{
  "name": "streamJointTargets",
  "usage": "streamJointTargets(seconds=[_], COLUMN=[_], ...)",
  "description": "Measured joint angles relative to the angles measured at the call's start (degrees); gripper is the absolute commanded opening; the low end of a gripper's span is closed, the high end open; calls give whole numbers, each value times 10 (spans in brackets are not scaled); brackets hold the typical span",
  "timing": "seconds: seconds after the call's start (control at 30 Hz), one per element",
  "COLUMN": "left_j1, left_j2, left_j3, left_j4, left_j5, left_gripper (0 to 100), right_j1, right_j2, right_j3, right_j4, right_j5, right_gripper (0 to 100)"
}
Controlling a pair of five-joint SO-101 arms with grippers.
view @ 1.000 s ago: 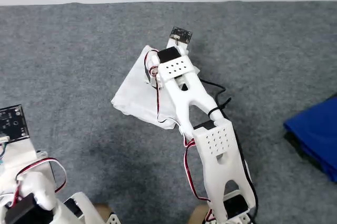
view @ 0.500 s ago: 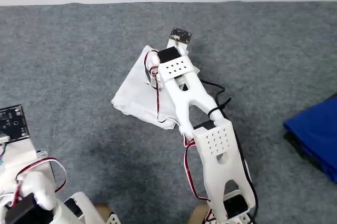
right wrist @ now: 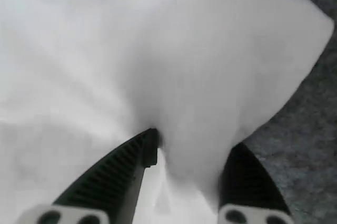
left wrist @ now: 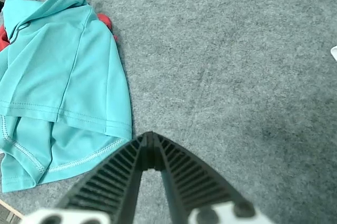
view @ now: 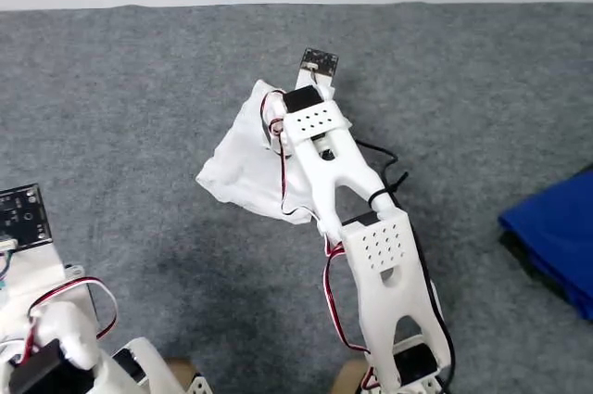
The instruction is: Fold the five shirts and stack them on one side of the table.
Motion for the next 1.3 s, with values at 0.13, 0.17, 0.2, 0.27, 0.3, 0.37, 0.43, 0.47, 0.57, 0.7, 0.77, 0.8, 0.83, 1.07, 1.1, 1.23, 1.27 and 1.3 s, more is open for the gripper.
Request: streamJointTargets(seconds=[0.13, 0.17, 0.2, 0.27, 0.3, 0.37, 0.43, 0.47, 0.57, 0.7, 0.77, 0.8, 0.83, 1.07, 1.1, 1.23, 1.27, 1.3], left_j1=[0, 0, 0, 0, 0, 0, 0, 0, 0, 0, 0, 0, 0, 0, 0, 0, 0, 0], left_j2=[0, 0, 0, 0, 0, 0, 0, 0, 0, 0, 0, 0, 0, 0, 0, 0, 0, 0], left_j3=[0, 0, 0, 0, 0, 0, 0, 0, 0, 0, 0, 0, 0, 0, 0, 0, 0, 0], left_j4=[0, 0, 0, 0, 0, 0, 0, 0, 0, 0, 0, 0, 0, 0, 0, 0, 0, 0], left_j5=[0, 0, 0, 0, 0, 0, 0, 0, 0, 0, 0, 0, 0, 0, 0, 0, 0, 0], left_gripper=[2, 2, 2, 2, 2, 2, 2, 2, 2, 2, 2, 2, 2, 2, 2, 2, 2, 2], right_j1=[4, 4, 4, 11, 15, 22, 32, 36, 48, 65, 74, 79, 84, 149, 163, 215, 229, 242], right_j2=[-3, -5, -7, -8, -8, -16, -25, -31, -60, -110, -134, -144, -155, -206, -209, -229, -233, -236], right_j3=[1, 1, 1, 1, 1, 1, 1, 1, 1, 1, 1, 1, 1, 1, 1, 1, 1, 1], right_j4=[-1, -1, -1, -1, -1, -1, 6, 13, 43, 73, 84, 89, 96, 138, 143, 167, 172, 177], right_j5=[20, 26, 30, 33, 34, 39, 47, 53, 60, 74, 79, 80, 82, 108, 113, 135, 142, 149], right_gripper=[13, 10, 9, 9, 9, 9, 9, 9, 9, 9, 9, 9, 9, 9, 9, 9, 9, 9])
